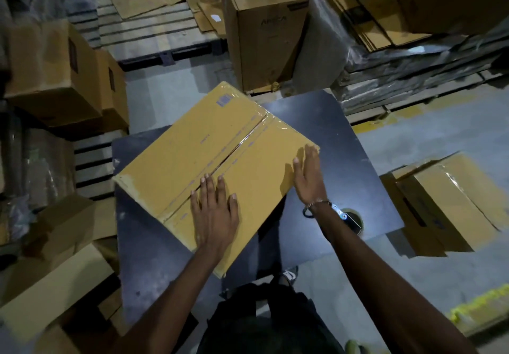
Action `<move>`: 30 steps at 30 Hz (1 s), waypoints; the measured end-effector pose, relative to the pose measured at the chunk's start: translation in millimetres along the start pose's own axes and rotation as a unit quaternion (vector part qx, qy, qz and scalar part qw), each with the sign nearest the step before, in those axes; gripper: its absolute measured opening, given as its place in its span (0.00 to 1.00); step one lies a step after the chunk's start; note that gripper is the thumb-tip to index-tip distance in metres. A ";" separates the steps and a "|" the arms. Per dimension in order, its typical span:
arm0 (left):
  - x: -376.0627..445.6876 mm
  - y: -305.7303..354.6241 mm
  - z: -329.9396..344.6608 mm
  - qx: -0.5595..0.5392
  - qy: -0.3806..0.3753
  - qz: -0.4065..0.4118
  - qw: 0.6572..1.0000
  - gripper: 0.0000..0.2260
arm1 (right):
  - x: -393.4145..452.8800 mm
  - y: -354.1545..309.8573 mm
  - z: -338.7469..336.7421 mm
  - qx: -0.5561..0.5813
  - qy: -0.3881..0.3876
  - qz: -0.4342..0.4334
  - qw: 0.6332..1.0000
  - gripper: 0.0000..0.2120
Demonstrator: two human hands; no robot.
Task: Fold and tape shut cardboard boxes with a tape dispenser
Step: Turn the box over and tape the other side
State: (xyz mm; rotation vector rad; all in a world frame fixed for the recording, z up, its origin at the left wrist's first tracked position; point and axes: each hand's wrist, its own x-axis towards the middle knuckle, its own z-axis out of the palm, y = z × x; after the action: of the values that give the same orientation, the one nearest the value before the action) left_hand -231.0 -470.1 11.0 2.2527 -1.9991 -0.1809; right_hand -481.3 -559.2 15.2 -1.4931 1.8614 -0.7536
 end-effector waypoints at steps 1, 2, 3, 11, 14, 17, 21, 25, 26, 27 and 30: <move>-1.0 2.5 1.1 0.005 0.000 0.001 1.000 0.28 | -19.5 9.9 -3.6 0.018 0.044 0.015 0.999 0.26; -0.9 5.9 2.4 0.009 0.003 -0.001 1.000 0.28 | -39.1 22.0 -7.5 0.008 0.090 0.039 0.995 0.23; -0.2 10.0 3.1 0.007 0.005 -0.008 1.000 0.29 | -57.8 39.2 -11.4 -0.017 0.125 0.076 0.989 0.19; -5.9 25.3 4.6 0.014 0.016 -0.031 0.999 0.29 | -114.4 147.8 -34.4 -0.310 -0.041 0.194 0.930 0.25; -8.5 32.3 7.2 0.019 0.016 -0.042 0.999 0.29 | -103.0 150.6 -39.6 -0.384 -0.072 0.158 0.907 0.18; -11.2 36.8 9.0 0.016 0.011 -0.047 0.999 0.31 | -94.1 143.4 -55.0 -0.300 -0.092 0.176 0.933 0.15; -14.1 46.1 13.6 0.015 0.018 -0.063 0.998 0.33 | -86.2 112.0 -96.4 -0.062 -0.097 0.163 0.980 0.23; -28.1 77.0 18.3 -0.022 0.011 -0.102 0.994 0.31 | -76.0 34.8 -138.7 0.181 -0.207 0.096 0.957 0.03; -31.6 86.8 21.2 -0.037 0.009 -0.110 0.993 0.30 | -71.5 19.0 -142.5 0.204 -0.247 0.070 0.945 0.03; -33.7 95.8 19.3 -0.069 0.002 -0.124 0.990 0.29 | -67.4 5.7 -143.7 0.222 -0.280 0.057 0.932 0.04; -21.0 99.3 15.5 -0.300 -0.029 -0.201 0.932 0.26 | -56.5 -32.9 -135.2 0.233 -0.353 0.036 0.906 0.11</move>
State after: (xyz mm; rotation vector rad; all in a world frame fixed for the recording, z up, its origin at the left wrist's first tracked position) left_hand -333.3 -461.1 12.9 2.1976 -1.2261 -0.7840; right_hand -555.6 -503.8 133.4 -1.1583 1.0853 -0.4768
